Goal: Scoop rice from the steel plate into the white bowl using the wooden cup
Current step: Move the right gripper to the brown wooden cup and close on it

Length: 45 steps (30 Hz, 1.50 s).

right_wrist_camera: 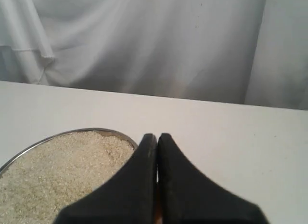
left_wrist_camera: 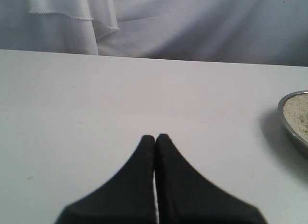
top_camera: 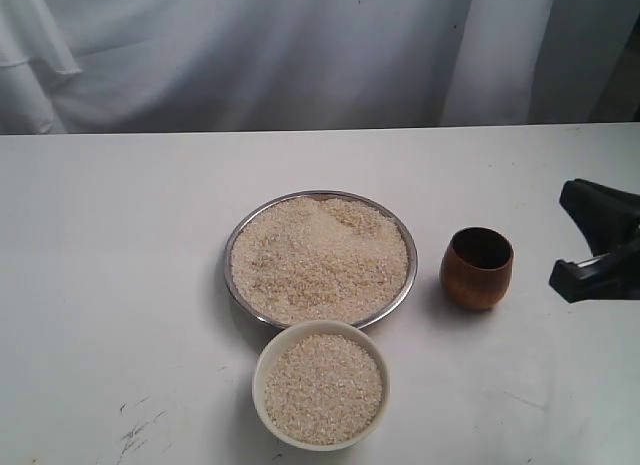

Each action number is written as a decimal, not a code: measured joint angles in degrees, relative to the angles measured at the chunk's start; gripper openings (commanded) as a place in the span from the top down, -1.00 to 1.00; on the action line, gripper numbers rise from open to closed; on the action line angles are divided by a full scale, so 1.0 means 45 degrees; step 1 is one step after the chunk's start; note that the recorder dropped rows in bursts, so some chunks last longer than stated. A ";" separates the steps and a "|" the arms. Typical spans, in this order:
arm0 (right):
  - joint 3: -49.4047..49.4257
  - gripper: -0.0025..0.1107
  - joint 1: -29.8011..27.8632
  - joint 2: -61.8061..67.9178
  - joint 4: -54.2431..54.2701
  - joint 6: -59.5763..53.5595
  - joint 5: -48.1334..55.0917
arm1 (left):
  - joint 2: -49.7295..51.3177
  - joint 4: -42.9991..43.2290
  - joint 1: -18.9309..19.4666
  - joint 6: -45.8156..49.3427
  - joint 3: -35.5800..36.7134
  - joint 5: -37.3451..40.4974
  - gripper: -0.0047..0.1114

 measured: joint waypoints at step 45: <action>0.0008 0.96 0.0438 0.4004 0.3031 -0.1074 -0.1996 | 0.0000 0.0000 0.0000 0.0000 0.0000 0.0000 0.92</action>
